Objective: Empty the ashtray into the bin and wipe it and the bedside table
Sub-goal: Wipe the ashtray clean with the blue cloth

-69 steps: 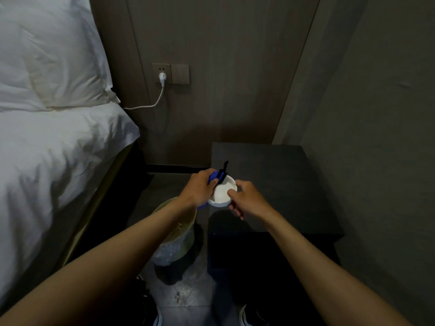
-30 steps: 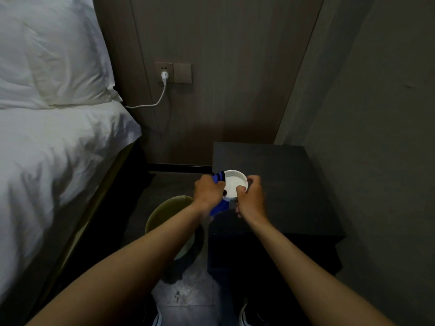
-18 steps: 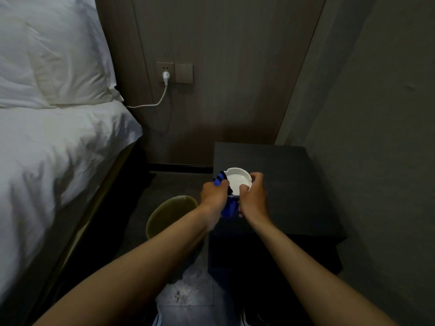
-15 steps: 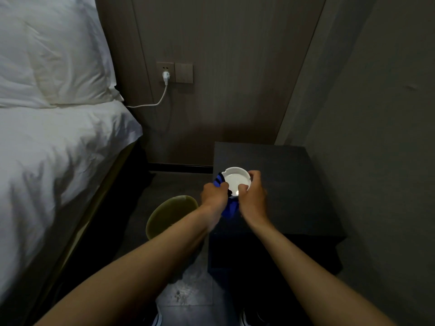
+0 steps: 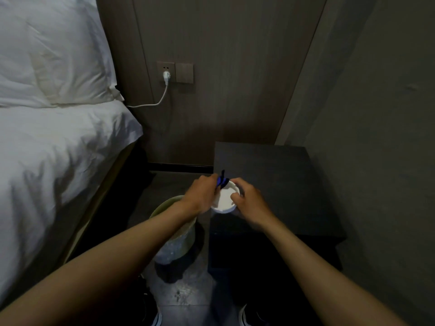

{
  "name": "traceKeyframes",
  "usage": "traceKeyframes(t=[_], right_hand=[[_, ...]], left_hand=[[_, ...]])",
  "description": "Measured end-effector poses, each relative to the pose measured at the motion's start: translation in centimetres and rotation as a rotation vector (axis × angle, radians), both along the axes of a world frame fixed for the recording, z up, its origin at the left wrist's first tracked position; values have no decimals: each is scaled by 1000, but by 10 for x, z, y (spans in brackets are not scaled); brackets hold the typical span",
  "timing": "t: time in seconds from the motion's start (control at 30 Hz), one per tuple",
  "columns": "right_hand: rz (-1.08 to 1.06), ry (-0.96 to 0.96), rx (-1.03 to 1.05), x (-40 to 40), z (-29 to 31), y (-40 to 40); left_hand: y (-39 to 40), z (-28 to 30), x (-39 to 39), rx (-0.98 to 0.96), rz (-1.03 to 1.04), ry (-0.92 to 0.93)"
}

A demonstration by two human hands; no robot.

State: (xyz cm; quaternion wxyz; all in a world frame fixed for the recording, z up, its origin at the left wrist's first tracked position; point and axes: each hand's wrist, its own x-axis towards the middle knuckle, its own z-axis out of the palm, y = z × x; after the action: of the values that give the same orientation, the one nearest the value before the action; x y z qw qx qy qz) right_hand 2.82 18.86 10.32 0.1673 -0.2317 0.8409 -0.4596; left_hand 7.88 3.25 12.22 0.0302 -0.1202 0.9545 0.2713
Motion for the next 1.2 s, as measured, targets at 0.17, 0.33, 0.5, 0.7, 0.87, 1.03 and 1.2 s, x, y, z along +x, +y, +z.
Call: traceKeyframes(t=[0.17, 0.33, 0.5, 0.7, 0.87, 1.03, 1.2], right_hand=[[87, -62, 65, 1, -5, 5], [81, -119, 6, 10, -10, 9], [-64, -199, 6, 8, -9, 6], [-94, -301, 17, 11, 13, 3], [-159, -464, -59, 15, 10, -7], [-258, -460, -127, 20, 12, -13], [-215, -311, -46, 16, 12, -10]], left_hand=[[-5, 17, 1, -187, -285, 9], [-7, 21, -8, -250, -478, -39], [-14, 10, -11, -162, -422, -12], [-13, -11, -6, 71, -48, 93], [-1, -21, -5, 105, 234, 129], [5, -21, -9, 94, 309, 98], [-3, -17, -7, -14, 149, 58]])
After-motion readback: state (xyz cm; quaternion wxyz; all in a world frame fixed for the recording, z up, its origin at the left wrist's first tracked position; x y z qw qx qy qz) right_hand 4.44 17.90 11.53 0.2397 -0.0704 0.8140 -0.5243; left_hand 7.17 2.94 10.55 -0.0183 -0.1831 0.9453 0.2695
